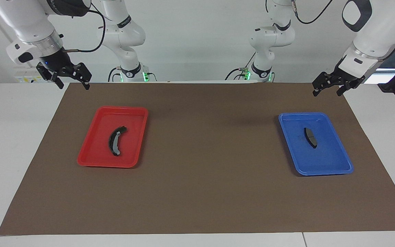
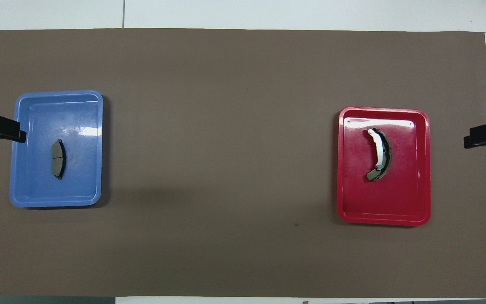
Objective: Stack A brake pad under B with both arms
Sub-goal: 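Reach the left gripper to the small pad while the right gripper reaches the curved pad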
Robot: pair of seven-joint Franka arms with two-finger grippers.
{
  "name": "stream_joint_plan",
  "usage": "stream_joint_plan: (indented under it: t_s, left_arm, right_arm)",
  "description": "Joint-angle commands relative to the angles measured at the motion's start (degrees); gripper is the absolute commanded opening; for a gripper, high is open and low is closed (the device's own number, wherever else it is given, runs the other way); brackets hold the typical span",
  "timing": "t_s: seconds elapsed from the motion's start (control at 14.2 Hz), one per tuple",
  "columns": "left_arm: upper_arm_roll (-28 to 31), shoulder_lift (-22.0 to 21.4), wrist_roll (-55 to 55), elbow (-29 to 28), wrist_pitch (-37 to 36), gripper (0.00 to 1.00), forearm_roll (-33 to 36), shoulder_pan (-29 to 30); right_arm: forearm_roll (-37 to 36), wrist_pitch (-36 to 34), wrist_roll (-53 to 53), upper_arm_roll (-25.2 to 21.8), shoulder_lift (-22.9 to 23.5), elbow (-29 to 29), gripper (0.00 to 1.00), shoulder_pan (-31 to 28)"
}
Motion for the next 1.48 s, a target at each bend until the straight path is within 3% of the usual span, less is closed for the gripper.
stream_joint_plan:
  t_s: [0.0,0.49,0.63,0.91,1.2,1.41]
  left_arm:
    - [-0.2,-1.8,-0.5,-1.8,-0.3,1.0,0.4,-0.1]
    - [-0.2,-1.9,-0.1,-2.3,0.4,1.0,0.4,0.0]
    - [-0.2,-3.3,0.1,-5.6,3.8,1.0,0.4,0.0]
    - [0.3,-8.0,1.1,-18.8,16.8,0.99,0.4,0.8]
    - [0.3,-4.6,3.9,-25.3,27.2,0.99,0.4,3.1]
    - [0.3,1.0,7.8,-27.7,34.4,0.99,0.3,5.4]
  right_arm:
    - [-0.1,0.2,-1.2,0.3,0.1,0.0,1.0,-0.3]
    - [-0.2,0.5,-1.1,0.4,-0.4,-1.3,0.99,-0.2]
    - [0.0,1.2,-1.1,0.4,-0.9,-2.6,0.99,-0.2]
    - [0.4,15.9,-1.2,0.9,-2.4,-14.8,0.99,0.4]
    - [0.4,30.6,-0.8,1.0,2.8,-23.6,1.0,4.4]
    - [0.4,43.5,-1.0,0.9,8.2,-28.4,1.0,4.6]
